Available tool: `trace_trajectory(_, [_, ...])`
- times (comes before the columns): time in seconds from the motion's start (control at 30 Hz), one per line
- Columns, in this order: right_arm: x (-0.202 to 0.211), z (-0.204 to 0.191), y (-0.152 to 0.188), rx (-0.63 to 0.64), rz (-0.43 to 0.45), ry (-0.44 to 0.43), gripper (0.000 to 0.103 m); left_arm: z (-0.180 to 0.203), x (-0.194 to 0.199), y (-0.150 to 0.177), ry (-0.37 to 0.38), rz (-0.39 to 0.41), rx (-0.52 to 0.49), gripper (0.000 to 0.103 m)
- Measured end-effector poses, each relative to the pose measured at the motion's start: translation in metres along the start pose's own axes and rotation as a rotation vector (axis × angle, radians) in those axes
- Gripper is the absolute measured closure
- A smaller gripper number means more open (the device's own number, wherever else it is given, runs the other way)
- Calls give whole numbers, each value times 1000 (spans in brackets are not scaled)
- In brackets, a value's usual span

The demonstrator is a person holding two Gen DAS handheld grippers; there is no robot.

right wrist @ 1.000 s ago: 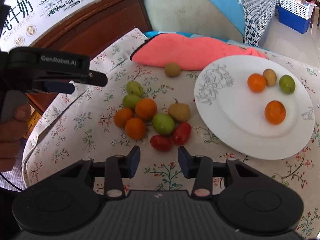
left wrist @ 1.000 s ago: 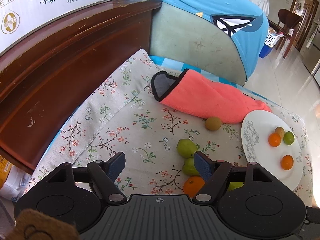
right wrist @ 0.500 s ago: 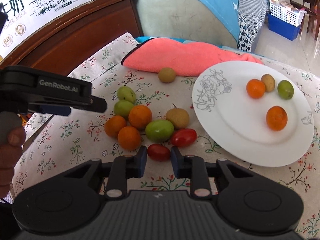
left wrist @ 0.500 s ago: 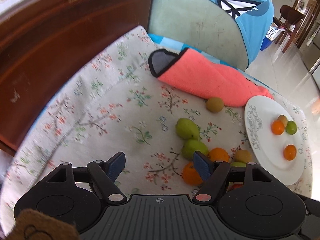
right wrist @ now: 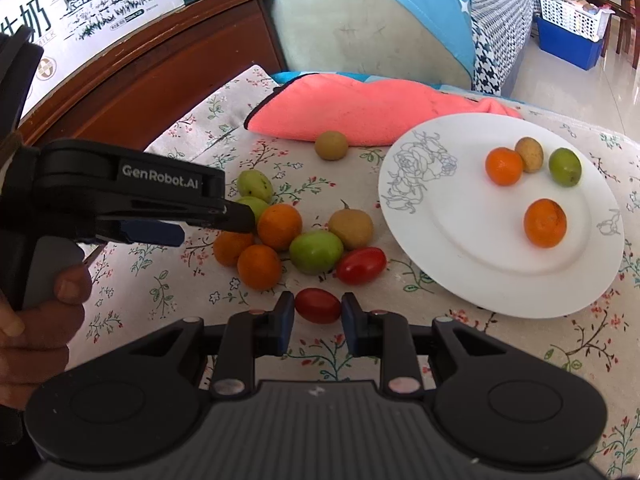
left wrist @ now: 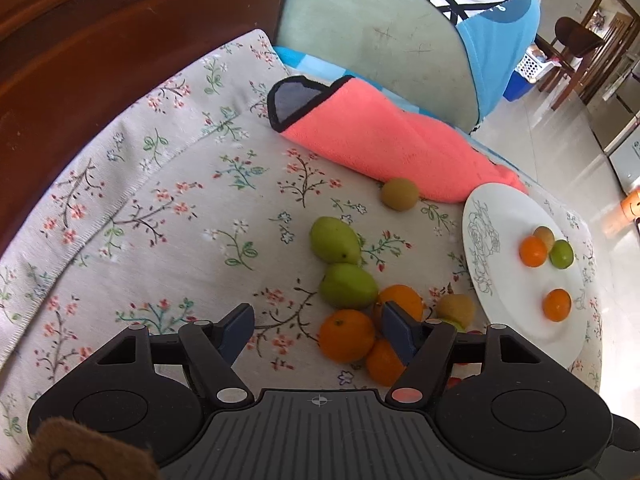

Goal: Organize fruits

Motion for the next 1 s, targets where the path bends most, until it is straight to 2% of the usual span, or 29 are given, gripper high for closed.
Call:
trace_trajectory(0.07, [1, 1, 0, -7, -1, -4, 77, 1, 0, -1, 6, 5, 2, 35])
trace_trajectory(0.2, [1, 2, -1, -20, -5, -13, 77, -2, 3, 1, 24, -4, 13, 51])
trace_trajectory(0.37, [1, 3, -1, -36, -11, -22, 77, -12, 10, -2, 7, 12, 42, 51])
trace_trajectory(0.5, [1, 4, -2, -42, -8, -20, 77, -1, 6, 5, 27, -21, -3, 51])
trace_trajectory(0.7, [2, 7, -2, -55, -8, -18, 77, 8, 3, 6, 6, 24, -44, 52])
trace_trajectory(0.73, [3, 8, -2, -59, -9, -17, 77, 8, 4, 7, 16, 24, -40, 54])
trace_trajectory(0.8, [4, 10, -3, -72, -8, -21, 77, 8, 7, 8, 46, 15, -39, 68])
trace_trajectory(1.0, [5, 10, -4, -88, -3, -30, 77, -5, 6, 12, 52, -12, 29, 74])
Point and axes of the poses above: each gripper's, at about its wrist camera, not at the fingertips, and x roughly against the way its jaws point, z to its right, y to its underside, the point moved 7 cm from there along -x, roughly the way its jaws point, and after that the axes turned 1 degree about y, right-handed, at the moved point
